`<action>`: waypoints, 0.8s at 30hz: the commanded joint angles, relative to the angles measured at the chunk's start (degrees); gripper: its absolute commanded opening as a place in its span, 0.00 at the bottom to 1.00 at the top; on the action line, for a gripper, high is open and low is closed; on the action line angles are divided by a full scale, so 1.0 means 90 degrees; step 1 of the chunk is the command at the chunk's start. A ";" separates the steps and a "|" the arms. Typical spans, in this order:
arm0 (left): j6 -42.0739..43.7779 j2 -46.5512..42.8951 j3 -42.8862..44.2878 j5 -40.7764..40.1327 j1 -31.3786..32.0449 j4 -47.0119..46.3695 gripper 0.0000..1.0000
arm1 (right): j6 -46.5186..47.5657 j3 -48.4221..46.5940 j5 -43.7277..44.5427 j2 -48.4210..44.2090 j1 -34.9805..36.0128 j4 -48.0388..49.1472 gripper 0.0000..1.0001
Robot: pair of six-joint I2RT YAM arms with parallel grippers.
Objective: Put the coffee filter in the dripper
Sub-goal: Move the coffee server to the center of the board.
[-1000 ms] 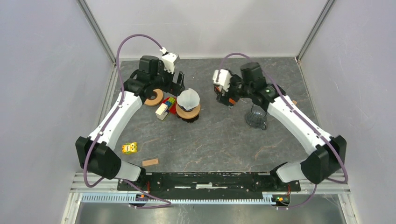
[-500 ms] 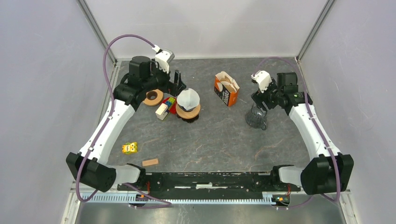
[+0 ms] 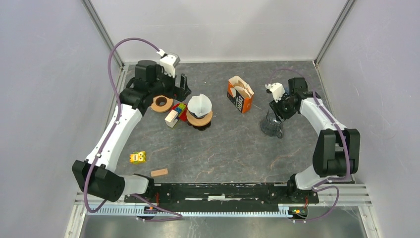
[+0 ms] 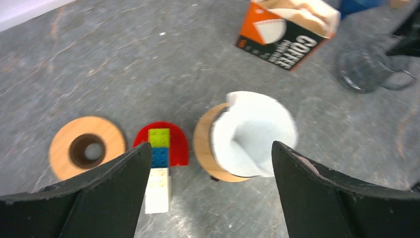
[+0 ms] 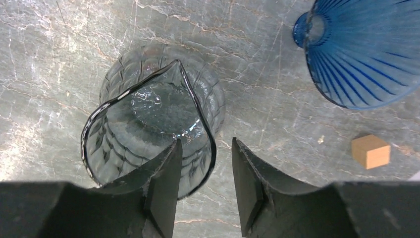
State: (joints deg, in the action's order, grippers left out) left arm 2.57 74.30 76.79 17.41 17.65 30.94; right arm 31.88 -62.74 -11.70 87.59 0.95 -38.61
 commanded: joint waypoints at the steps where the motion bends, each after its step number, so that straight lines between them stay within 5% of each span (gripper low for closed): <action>1: -0.0217 0.0294 0.0302 -0.0379 -0.0836 0.0233 0.94 | -0.0061 -0.0124 -0.0134 0.0229 0.0011 0.0189 0.42; 9: 0.0829 0.1809 0.0508 -0.0906 -0.2306 0.0517 0.90 | -0.0285 0.0221 -0.0313 0.0150 0.0323 0.0414 0.19; 24: 0.1264 0.4971 0.2661 -0.1346 -0.2591 0.1400 0.87 | -0.0760 0.0527 -0.0032 -0.0018 0.1898 0.0687 0.14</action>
State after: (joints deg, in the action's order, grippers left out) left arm 10.83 115.98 95.48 5.80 -5.69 40.80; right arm 26.81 -58.83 -11.79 87.81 15.86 -32.95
